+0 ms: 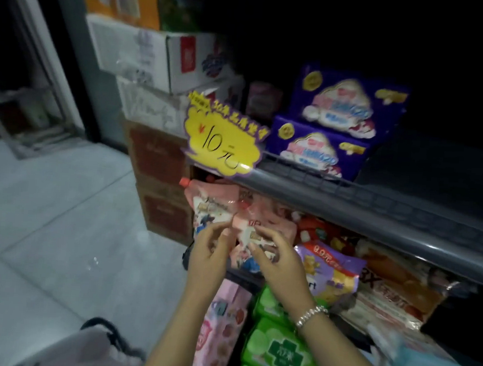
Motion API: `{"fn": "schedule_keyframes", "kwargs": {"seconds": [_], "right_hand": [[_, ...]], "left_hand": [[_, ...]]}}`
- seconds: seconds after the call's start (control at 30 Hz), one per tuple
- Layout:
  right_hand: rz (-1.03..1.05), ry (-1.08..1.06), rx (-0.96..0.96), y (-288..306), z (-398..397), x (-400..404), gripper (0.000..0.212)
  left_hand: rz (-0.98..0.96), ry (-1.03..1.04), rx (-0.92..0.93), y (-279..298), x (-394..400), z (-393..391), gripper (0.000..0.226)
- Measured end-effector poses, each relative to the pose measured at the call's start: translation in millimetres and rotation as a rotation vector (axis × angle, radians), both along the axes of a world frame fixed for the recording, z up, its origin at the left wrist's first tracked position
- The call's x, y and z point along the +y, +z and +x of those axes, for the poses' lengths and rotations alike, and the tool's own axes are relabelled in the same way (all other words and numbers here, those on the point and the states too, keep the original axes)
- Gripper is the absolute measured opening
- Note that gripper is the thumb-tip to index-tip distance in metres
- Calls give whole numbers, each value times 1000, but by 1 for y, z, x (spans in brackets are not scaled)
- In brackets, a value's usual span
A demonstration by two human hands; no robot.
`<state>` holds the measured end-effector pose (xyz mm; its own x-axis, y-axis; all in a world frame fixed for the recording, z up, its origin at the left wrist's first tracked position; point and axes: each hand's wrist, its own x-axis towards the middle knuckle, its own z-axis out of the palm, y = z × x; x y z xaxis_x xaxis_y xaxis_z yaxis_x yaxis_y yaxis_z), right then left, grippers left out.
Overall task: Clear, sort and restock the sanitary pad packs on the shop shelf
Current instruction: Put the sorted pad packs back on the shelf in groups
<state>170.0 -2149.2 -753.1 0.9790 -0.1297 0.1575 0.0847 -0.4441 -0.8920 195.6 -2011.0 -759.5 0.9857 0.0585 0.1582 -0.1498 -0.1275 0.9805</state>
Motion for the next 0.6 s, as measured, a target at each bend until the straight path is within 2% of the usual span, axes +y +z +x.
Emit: {"fn": "schedule_keyframes", "kwargs": {"seconds": [0.17,0.37,0.6], "right_hand": [[-110,149,239,-57,21,33,33],[-393,351,427,-108,64,59,40],[-751,763,754,-146,131,92,49]], "left_hand": [[62,86,234,-66,40,4,14],[14,111,571,-148,77,2,13],[-97,52,849,-207,124,-5,27]]}}
